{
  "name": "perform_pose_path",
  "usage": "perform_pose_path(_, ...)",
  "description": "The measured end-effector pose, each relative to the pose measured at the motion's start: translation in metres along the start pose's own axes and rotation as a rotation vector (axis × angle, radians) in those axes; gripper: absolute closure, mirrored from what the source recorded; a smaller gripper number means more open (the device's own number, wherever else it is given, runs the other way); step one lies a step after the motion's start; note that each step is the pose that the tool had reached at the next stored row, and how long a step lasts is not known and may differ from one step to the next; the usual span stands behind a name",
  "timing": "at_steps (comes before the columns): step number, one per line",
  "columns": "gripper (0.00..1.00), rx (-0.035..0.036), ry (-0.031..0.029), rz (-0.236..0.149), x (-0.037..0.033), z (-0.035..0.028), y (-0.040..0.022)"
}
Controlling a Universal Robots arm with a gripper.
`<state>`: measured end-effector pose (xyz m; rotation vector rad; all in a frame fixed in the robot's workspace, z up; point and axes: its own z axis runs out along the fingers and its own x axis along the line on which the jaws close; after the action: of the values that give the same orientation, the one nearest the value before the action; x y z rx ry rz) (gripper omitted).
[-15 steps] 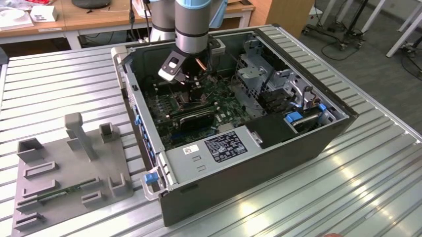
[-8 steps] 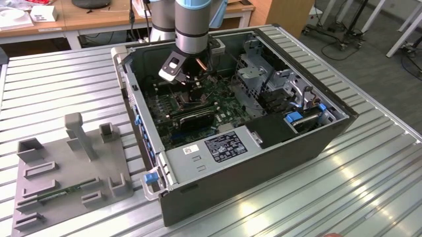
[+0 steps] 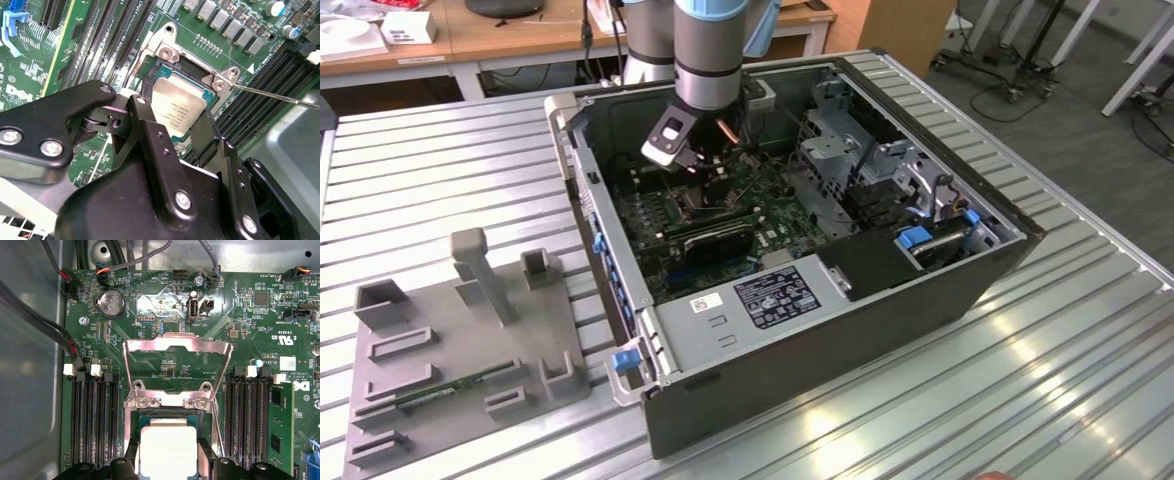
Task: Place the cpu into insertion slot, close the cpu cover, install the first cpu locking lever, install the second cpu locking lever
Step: 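Place the cpu into insertion slot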
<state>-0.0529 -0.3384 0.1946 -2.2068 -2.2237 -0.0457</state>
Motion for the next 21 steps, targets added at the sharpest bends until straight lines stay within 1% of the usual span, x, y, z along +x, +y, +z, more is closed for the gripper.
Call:
perform_pose_path(15, 0.46, 0.0005, -0.0006, -0.001, -0.0002, 0.004, -0.0001)
perform_pose_path(21, 0.46, 0.0004, -0.0006, -0.001, -0.0003, 0.0042, -0.0002)
